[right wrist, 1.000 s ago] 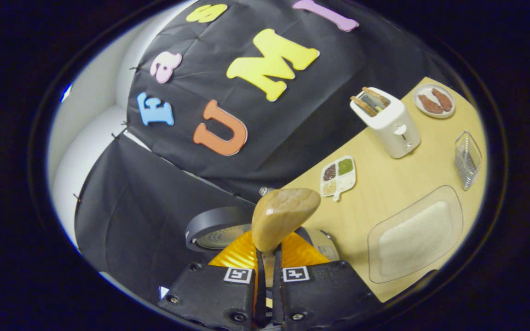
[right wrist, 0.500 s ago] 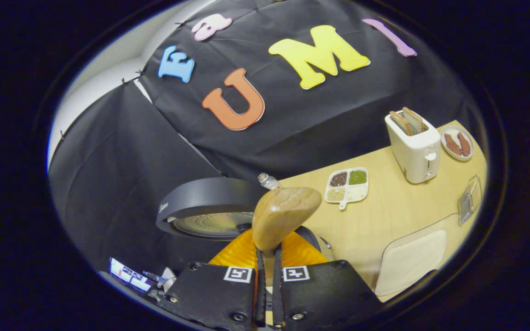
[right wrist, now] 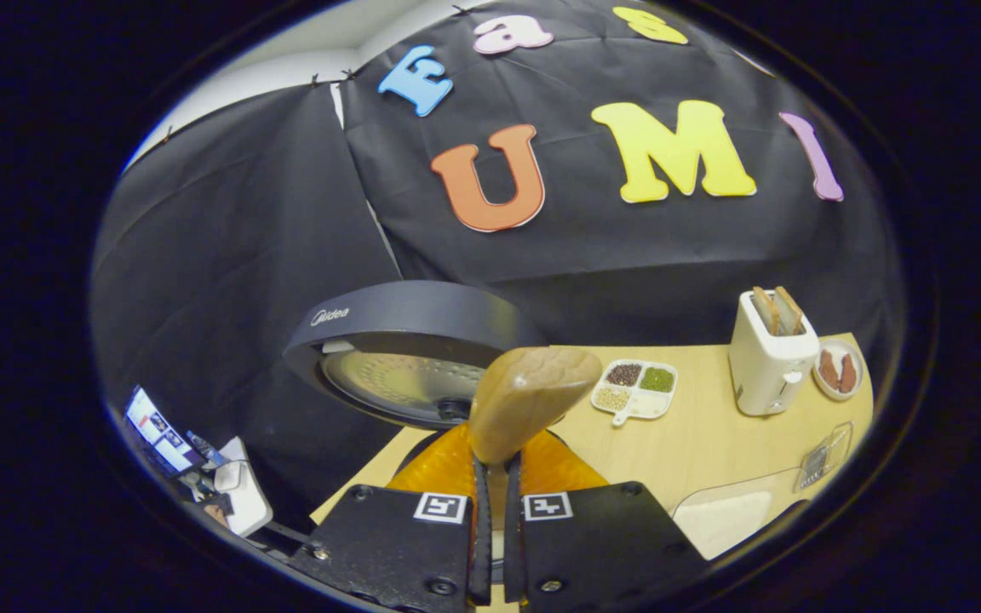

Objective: Close the left gripper, press the button to open the rice cooker; take a wooden spoon from the chopstick holder with the right hand, scoop a spoonful of rice and pour it into the rice cooker, then put the wooden spoon back into the chopstick holder.

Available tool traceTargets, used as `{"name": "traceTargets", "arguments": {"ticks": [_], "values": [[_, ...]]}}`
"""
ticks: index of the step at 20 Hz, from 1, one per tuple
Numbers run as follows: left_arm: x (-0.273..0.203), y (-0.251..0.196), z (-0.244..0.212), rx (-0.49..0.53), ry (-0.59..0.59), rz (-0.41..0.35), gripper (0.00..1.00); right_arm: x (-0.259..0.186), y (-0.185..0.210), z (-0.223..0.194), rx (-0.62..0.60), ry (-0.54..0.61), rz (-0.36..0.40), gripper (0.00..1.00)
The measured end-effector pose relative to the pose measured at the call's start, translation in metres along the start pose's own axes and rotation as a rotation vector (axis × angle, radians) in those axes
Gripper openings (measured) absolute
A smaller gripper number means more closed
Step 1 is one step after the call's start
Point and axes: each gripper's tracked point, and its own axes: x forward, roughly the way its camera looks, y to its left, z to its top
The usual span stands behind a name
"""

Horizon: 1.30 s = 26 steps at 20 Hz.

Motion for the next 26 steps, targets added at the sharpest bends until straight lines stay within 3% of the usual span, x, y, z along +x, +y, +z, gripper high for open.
{"name": "traceTargets", "arguments": {"ticks": [5,10,14,19,26], "values": [[-0.002,-0.002,0.001,-0.003,-0.002,-0.004,0.95,-0.006,0.016,0.011,-0.185,-0.053,-0.01,0.11],[-0.005,0.005,0.005,-0.009,-0.017,0.013,0.95,-0.012,0.044,0.018,-0.447,-0.139,-0.003,0.11],[-0.007,0.006,0.007,-0.024,-0.025,0.023,0.95,-0.016,0.053,0.016,-0.56,-0.175,-0.004,0.11],[-0.011,0.007,0.003,-0.022,-0.022,0.027,0.95,-0.018,0.051,0.017,-0.54,-0.175,0.002,0.11],[-0.016,-0.011,0.008,-0.007,-0.029,-0.006,0.95,-0.038,0.047,0.025,-0.4,-0.157,0.046,0.11]]}}
